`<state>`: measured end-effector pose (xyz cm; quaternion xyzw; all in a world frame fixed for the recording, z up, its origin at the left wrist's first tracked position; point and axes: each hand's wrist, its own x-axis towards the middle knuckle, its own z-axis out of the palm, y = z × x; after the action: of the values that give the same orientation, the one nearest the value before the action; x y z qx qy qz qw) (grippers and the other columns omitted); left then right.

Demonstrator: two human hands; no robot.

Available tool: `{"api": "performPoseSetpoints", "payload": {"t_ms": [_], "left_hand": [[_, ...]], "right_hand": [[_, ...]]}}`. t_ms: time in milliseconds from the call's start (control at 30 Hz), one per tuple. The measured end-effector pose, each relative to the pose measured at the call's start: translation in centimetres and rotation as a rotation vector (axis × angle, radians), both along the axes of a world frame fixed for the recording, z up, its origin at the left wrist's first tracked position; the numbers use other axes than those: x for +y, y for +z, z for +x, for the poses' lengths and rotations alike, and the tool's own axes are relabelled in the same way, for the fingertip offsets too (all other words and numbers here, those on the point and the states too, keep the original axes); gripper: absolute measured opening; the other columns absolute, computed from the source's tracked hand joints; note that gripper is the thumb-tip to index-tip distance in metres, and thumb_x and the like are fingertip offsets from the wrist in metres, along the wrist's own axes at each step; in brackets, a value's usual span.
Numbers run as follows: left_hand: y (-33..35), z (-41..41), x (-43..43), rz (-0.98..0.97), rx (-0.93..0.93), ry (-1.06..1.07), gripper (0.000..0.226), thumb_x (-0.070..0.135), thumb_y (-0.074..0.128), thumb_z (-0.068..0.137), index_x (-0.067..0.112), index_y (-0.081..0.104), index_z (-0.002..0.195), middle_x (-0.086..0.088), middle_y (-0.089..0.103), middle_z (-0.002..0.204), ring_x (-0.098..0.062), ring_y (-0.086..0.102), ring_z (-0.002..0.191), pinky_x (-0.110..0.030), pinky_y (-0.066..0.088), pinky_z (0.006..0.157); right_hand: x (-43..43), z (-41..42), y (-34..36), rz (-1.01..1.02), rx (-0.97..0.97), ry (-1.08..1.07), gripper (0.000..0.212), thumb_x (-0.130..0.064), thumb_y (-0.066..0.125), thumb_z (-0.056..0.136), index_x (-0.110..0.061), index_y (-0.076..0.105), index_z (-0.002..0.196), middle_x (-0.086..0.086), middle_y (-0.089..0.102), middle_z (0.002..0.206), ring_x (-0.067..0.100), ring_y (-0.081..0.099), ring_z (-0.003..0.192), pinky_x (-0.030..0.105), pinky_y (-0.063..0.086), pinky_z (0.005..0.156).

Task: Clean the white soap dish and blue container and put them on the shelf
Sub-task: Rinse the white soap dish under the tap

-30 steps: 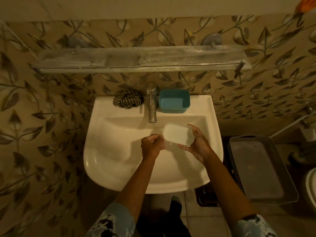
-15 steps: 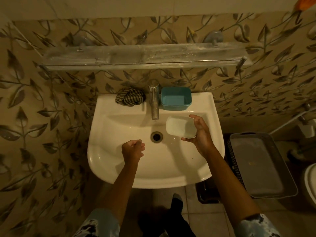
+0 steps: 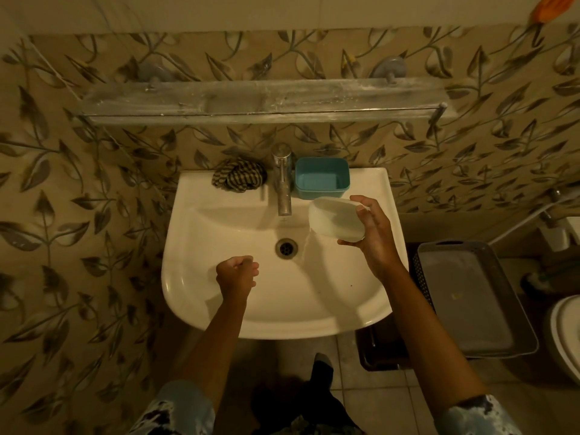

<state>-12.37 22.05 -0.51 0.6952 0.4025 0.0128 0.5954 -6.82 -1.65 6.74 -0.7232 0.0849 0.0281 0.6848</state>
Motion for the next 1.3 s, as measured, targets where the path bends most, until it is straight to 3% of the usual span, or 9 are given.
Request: {"api": "performPoseSetpoints", "payload": {"t_ms": [200, 533, 833, 1033, 1200, 1300], "left_hand": [[0.2, -0.3, -0.2, 0.001, -0.004, 0.0, 0.021, 0.007, 0.056, 0.089, -0.003, 0.066, 0.105, -0.017, 0.07, 0.088, -0.024, 0.066, 0.074, -0.026, 0.051, 0.053], [0.4, -0.9, -0.2, 0.011, -0.001, 0.006, 0.017, 0.008, 0.056, 0.089, 0.0, 0.067, 0.1, -0.014, 0.069, 0.082, -0.017, 0.065, 0.066, -0.025, 0.052, 0.051], [0.1, -1.8, -0.2, 0.017, 0.002, -0.006, 0.017, 0.008, 0.056, 0.089, 0.0, 0.067, 0.099, -0.013, 0.068, 0.08, -0.017, 0.065, 0.066, -0.026, 0.051, 0.052], [-0.1, -2.1, -0.5, 0.012, 0.005, -0.014, 0.018, 0.009, 0.055, 0.09, 0.0, 0.067, 0.1, -0.012, 0.068, 0.082, -0.02, 0.065, 0.069, -0.026, 0.052, 0.053], [0.0, -2.1, -0.7, 0.007, 0.007, -0.016, 0.017, 0.01, 0.056, 0.089, 0.001, 0.067, 0.099, -0.013, 0.068, 0.081, -0.018, 0.065, 0.067, -0.025, 0.052, 0.052], [0.0, -2.1, -0.8, 0.012, 0.014, -0.022, 0.017, 0.01, 0.055, 0.089, 0.001, 0.067, 0.098, -0.012, 0.068, 0.08, -0.017, 0.064, 0.065, -0.025, 0.052, 0.051]], "right_hand": [[-0.3, 0.1, 1.6, -0.013, -0.059, 0.036, 0.042, -0.038, 0.048, 0.091, -0.02, 0.051, 0.128, 0.006, 0.048, 0.132, 0.026, 0.052, 0.114, 0.042, 0.06, 0.067], [-0.2, 0.1, 3.7, -0.093, -0.194, 0.096, 0.023, -0.018, 0.046, 0.1, -0.02, 0.056, 0.122, 0.001, 0.053, 0.126, 0.025, 0.056, 0.11, 0.039, 0.059, 0.066], [0.3, -0.3, 4.8, -0.223, -0.334, 0.164, 0.023, -0.016, 0.053, 0.097, -0.021, 0.057, 0.119, -0.026, 0.051, 0.116, -0.003, 0.056, 0.105, 0.019, 0.054, 0.061], [0.5, -0.6, 5.5, -0.289, -0.427, 0.229, 0.021, -0.018, 0.057, 0.094, -0.028, 0.057, 0.113, -0.043, 0.051, 0.108, -0.001, 0.054, 0.11, 0.033, 0.056, 0.08], [0.8, -0.7, 6.3, -0.317, -0.46, 0.252, 0.02, -0.019, 0.058, 0.093, -0.028, 0.058, 0.111, -0.033, 0.054, 0.11, 0.004, 0.055, 0.11, 0.035, 0.057, 0.08], [0.9, -0.8, 6.8, -0.322, -0.487, 0.275, 0.021, -0.019, 0.058, 0.093, -0.027, 0.058, 0.111, -0.038, 0.053, 0.109, -0.002, 0.053, 0.11, 0.04, 0.057, 0.082]]}}
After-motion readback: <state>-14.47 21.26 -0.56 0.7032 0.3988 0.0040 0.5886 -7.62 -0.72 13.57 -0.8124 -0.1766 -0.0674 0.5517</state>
